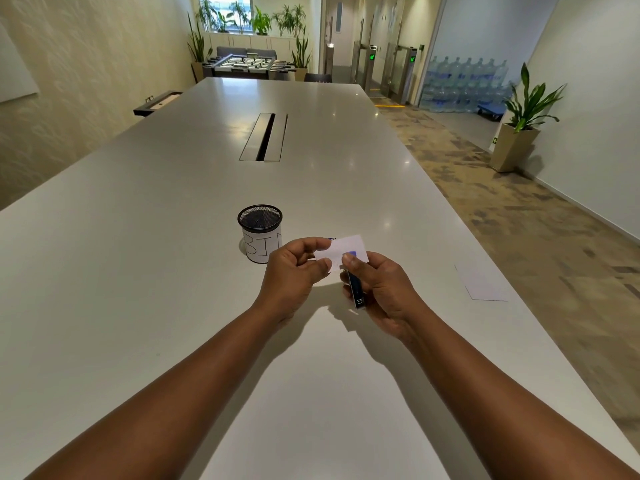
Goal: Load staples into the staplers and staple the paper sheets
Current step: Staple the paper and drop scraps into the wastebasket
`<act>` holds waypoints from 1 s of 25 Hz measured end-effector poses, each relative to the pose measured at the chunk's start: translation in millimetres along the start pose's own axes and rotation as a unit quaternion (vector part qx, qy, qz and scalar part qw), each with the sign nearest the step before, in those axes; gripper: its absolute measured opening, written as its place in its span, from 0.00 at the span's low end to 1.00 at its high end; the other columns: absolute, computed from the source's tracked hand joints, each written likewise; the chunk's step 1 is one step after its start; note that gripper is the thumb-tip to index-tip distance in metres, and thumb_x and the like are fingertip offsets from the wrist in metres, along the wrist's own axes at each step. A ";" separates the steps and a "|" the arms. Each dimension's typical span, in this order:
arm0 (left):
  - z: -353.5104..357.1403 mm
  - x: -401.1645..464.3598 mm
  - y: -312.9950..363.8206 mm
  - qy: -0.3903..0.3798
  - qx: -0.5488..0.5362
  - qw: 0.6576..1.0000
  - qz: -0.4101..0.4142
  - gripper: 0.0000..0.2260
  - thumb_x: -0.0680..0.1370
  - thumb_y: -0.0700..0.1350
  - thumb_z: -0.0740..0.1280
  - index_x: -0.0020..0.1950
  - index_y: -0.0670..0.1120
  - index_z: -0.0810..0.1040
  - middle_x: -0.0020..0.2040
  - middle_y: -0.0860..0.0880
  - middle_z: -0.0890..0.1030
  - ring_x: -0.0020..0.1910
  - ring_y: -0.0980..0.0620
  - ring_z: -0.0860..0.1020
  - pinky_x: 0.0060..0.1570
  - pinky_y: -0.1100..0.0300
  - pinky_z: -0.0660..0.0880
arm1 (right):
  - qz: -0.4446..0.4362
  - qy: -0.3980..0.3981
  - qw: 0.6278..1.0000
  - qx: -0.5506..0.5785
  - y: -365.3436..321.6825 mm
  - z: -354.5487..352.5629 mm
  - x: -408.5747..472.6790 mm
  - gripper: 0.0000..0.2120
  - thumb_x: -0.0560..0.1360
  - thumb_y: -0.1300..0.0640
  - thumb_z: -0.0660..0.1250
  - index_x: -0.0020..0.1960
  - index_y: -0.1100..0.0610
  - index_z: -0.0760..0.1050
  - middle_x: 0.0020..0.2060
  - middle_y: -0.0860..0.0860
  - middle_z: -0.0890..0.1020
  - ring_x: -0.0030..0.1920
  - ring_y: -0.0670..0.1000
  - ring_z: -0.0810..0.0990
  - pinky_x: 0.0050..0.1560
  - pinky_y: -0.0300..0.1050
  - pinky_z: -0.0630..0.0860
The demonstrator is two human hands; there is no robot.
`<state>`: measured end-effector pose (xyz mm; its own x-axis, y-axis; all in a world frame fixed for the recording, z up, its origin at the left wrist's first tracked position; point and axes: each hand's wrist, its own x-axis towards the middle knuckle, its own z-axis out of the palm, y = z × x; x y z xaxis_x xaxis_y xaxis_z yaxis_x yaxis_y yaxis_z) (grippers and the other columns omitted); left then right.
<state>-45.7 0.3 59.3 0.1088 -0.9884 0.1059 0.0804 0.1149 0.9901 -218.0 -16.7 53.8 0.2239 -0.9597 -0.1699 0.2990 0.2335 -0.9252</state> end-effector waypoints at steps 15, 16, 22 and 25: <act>-10.1 20.8 -16.2 0.033 0.017 0.999 -0.010 0.14 0.75 0.35 0.73 0.52 0.53 0.85 0.35 0.58 0.81 0.40 0.55 0.81 0.61 0.46 0.80 | -0.103 0.254 0.830 -0.485 7.2 -69.2 37.5 0.09 0.70 0.52 0.75 0.42 0.58 0.81 0.38 0.55 0.84 0.41 0.58 0.82 0.40 0.49 0.75; -9.4 20.9 -17.2 0.031 0.018 0.999 -0.012 0.14 0.75 0.35 0.73 0.52 0.54 0.85 0.35 0.58 0.81 0.40 0.55 0.80 0.61 0.47 0.80 | -0.100 0.256 0.812 -0.515 10.6 -69.9 40.9 0.13 0.71 0.51 0.74 0.40 0.61 0.79 0.35 0.56 0.83 0.38 0.59 0.80 0.36 0.48 0.71; -4.9 20.5 -22.7 0.020 0.013 0.999 -0.022 0.16 0.75 0.34 0.73 0.49 0.56 0.86 0.40 0.54 0.85 0.42 0.52 0.82 0.53 0.54 0.80 | -0.067 0.267 0.778 -0.565 20.6 -70.6 52.8 0.19 0.73 0.49 0.72 0.34 0.62 0.74 0.28 0.54 0.73 0.31 0.56 0.70 0.31 0.47 0.63; -3.3 21.6 -22.2 0.019 0.011 0.999 -0.024 0.16 0.75 0.34 0.73 0.50 0.57 0.86 0.40 0.54 0.85 0.42 0.52 0.82 0.52 0.56 0.80 | -0.059 0.259 0.768 -0.583 17.7 -72.4 51.2 0.19 0.71 0.47 0.73 0.33 0.58 0.69 0.29 0.52 0.72 0.34 0.58 0.73 0.31 0.47 0.62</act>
<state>-41.9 -23.3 39.4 0.1432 -0.9882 0.0551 0.0648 0.0649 0.9958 -268.4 -73.0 4.2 -0.2294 -0.9675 0.1061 -0.8125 0.1303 -0.5682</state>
